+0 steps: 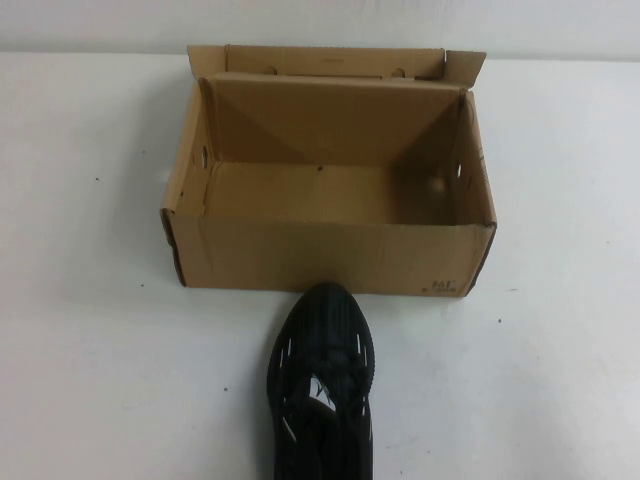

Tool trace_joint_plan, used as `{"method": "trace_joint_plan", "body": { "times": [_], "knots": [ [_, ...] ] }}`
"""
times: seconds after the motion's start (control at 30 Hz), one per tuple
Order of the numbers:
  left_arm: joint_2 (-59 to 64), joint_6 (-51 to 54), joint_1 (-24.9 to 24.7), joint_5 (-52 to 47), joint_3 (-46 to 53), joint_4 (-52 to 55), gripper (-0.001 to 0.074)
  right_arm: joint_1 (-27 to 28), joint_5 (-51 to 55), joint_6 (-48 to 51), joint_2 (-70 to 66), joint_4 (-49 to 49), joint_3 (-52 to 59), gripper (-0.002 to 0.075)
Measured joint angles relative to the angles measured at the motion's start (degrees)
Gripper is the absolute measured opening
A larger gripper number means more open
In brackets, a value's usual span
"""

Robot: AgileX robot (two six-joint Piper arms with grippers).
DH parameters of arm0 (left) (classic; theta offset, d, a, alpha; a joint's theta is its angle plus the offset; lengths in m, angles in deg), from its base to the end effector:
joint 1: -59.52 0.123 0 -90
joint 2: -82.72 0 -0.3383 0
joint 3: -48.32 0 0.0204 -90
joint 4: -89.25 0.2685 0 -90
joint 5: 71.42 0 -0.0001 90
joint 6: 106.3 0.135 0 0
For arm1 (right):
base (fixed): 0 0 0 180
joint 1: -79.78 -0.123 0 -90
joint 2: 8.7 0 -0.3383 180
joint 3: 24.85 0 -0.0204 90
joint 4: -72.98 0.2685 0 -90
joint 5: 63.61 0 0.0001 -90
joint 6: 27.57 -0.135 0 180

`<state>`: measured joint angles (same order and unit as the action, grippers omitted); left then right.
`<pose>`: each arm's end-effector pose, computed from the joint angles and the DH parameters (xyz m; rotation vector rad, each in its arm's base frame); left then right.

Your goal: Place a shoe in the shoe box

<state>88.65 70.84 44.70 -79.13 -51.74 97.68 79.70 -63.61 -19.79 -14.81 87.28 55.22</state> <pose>0.0631 -0.0139 0.1893 0.2731 1.6099 -0.1089 0.0649 0.0001 0.2061 0.0845 1.5024 0.0926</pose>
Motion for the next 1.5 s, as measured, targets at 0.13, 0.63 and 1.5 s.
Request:
{"method": "trace_joint_plan", "body": {
  "times": [0.13,0.63,1.5],
  "knots": [
    [0.0,-0.14,0.0,14.68,0.0,0.0,-0.0001,0.0,-15.11,0.0,0.0,0.23,0.0,-0.0017],
    [-0.1,-0.73,0.0,44.75,0.0,0.0,-0.0001,0.0,-44.29,0.0,0.35,0.84,0.0,-0.0017],
    [7.48,-4.04,0.0,28.18,-36.07,-2.31,-0.0001,0.0,-10.49,-19.25,-6.85,-0.36,-46.22,-0.0017]
  ]
}}
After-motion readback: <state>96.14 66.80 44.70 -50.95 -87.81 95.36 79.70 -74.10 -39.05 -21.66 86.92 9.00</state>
